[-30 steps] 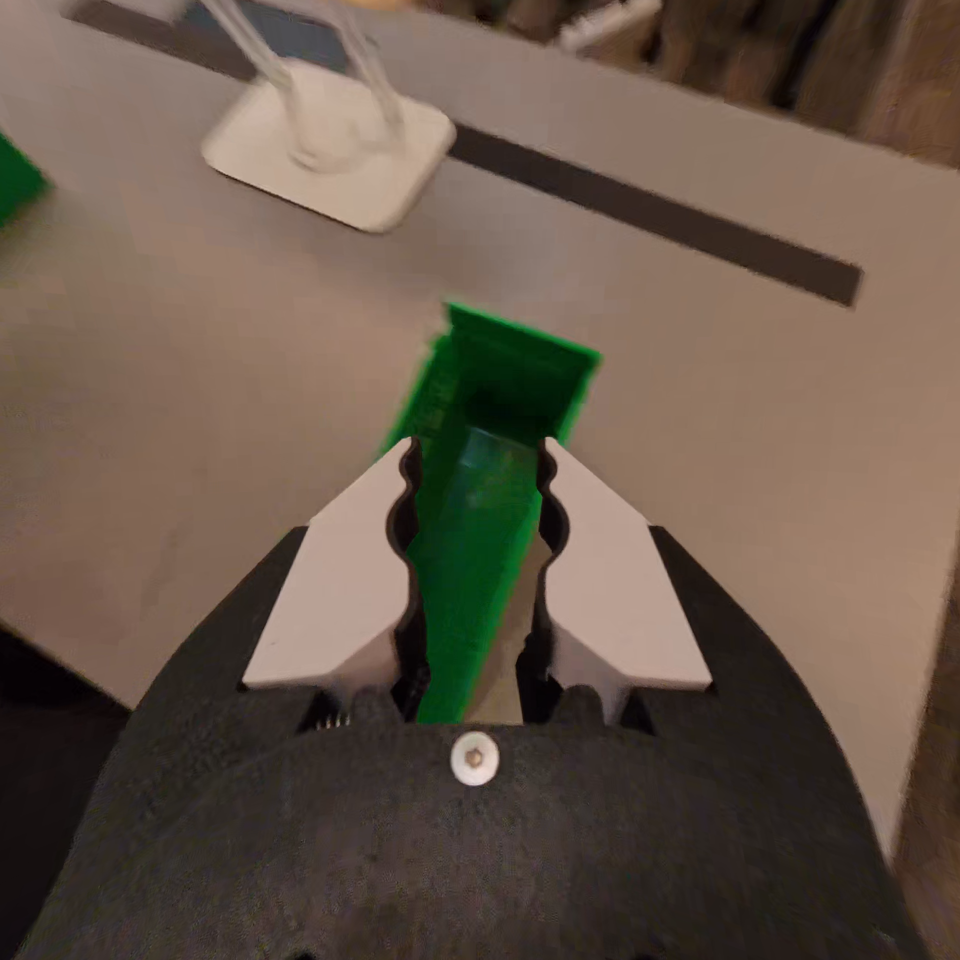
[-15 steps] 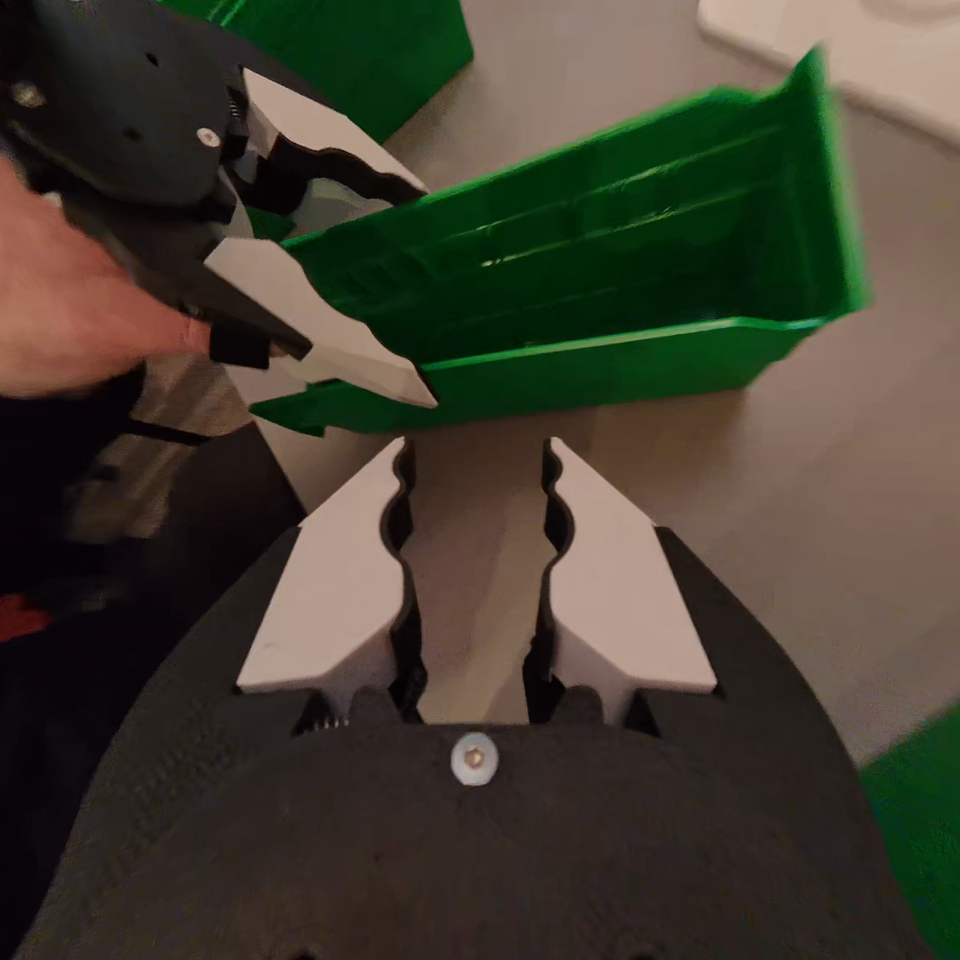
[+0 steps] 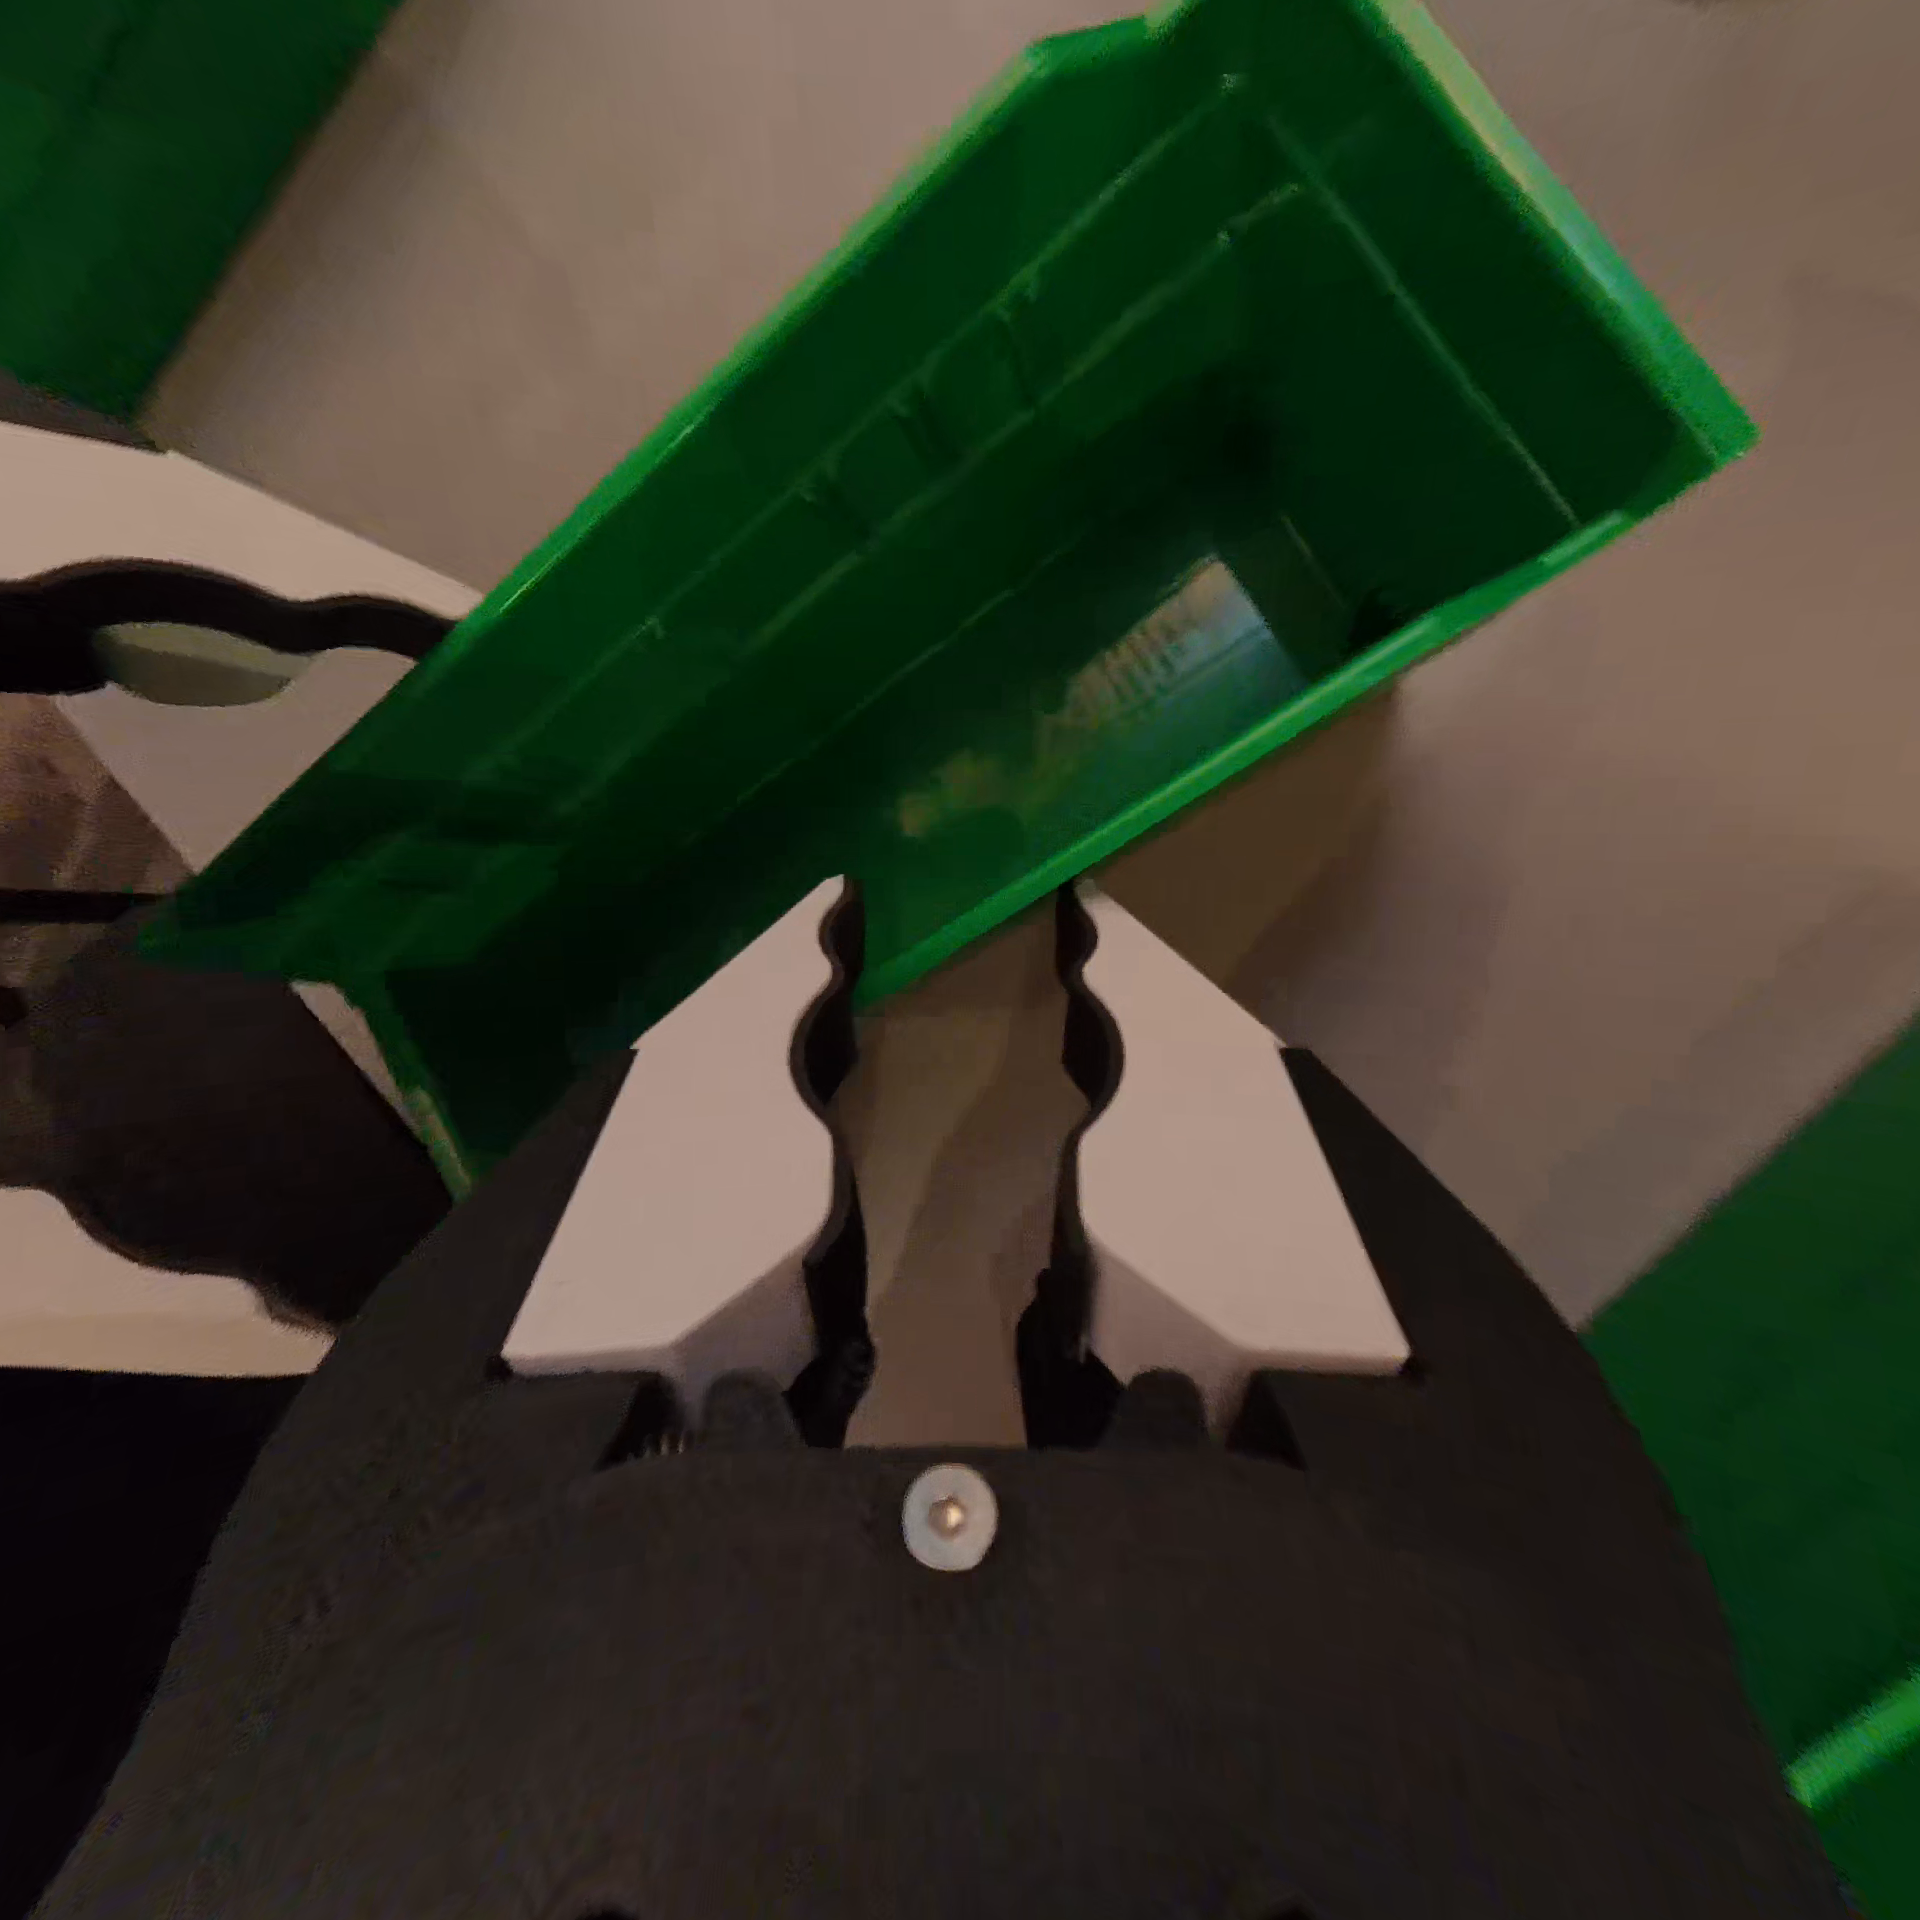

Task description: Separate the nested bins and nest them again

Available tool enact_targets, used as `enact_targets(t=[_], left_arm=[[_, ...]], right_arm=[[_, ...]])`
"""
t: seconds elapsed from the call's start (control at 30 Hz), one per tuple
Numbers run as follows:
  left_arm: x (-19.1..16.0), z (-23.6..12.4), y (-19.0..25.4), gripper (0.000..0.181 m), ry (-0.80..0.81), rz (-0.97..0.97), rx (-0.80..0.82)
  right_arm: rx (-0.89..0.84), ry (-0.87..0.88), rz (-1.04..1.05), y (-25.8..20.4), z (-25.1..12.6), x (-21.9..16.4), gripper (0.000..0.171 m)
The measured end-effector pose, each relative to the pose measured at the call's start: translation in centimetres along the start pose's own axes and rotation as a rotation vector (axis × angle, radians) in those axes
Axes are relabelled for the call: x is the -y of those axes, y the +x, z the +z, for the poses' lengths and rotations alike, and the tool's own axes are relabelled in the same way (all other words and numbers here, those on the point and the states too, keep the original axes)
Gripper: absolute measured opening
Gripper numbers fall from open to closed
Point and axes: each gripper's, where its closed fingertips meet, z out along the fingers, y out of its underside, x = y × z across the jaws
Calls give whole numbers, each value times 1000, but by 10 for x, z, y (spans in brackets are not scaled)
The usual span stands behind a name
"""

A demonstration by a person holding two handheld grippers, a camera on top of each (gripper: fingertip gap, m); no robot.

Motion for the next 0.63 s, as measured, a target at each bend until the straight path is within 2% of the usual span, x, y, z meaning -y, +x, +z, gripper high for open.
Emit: enact_targets(t=[0.03, 0.23, 0.4, 0.53, 0.6, 0.63], left_arm=[[1, 4, 5, 131, -2, -3, -24], [16, 30, 31, 127, -3, 36, -87], [25, 34, 48, 136, 1, 65, -186], [24, -14, 42, 129, 56, 104, -208], [24, -54, 10, 128, 104, 116, -84], [21, -78, -18, 129, 111, 114, 35]], right_arm=[[-18, -17, -7, 5, -2, -1, 31], [-185, -113, -55, 43, -18, -8, 14], [-241, -116, -50, 61, -30, -11, 19], [-281, -4, -97, 58, -49, 1, 24], [-297, 46, -127, 52, -61, 8, 22], [-287, 75, -136, 47, -67, 12, 21]])
